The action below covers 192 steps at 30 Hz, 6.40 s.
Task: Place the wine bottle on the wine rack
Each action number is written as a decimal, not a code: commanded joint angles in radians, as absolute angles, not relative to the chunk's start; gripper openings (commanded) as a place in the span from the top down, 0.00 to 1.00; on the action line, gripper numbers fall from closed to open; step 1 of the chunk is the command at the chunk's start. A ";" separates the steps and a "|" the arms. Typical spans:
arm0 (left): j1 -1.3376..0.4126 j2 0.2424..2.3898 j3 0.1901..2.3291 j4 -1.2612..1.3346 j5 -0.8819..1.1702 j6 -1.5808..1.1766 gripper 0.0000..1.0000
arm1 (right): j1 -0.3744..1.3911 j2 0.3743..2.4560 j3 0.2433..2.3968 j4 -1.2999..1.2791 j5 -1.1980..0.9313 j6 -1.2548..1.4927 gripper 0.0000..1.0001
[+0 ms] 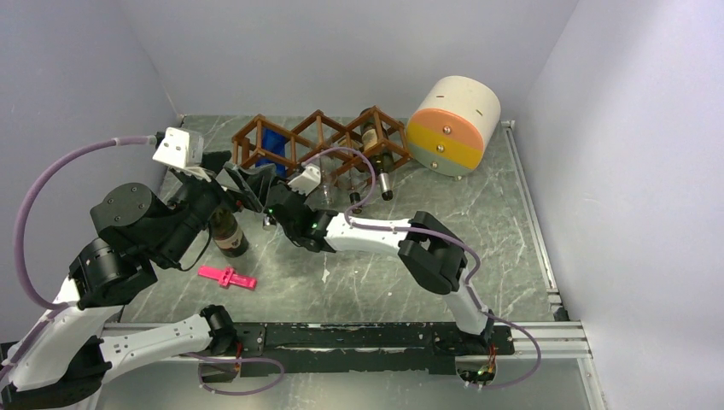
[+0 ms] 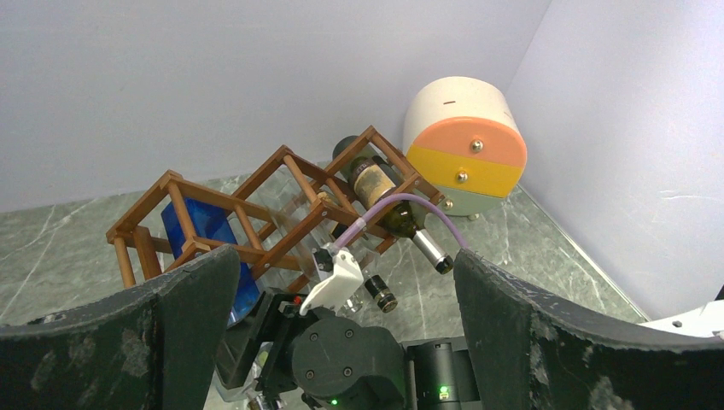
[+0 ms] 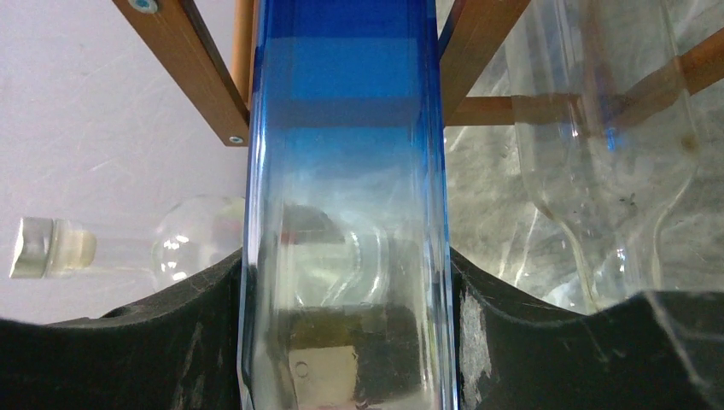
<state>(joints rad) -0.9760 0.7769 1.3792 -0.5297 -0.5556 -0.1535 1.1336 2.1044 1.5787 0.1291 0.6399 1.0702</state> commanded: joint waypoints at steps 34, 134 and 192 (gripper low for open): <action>-0.971 0.779 1.385 -0.541 -0.561 -0.140 0.01 | 1.077 2.137 1.796 0.107 0.623 0.945 0.07; -0.971 0.769 1.531 -0.396 -0.610 -0.040 0.01 | 1.198 2.117 1.782 0.313 0.045 0.143 0.14; -0.971 0.576 1.104 -0.460 -0.643 -0.143 0.01 | 1.223 1.234 0.883 0.506 0.204 0.215 1.00</action>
<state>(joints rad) -0.9760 0.6128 1.2205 -0.4484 -0.6586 -0.0734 1.2224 1.3388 0.9031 0.4381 0.1070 0.1635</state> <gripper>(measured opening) 0.993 0.353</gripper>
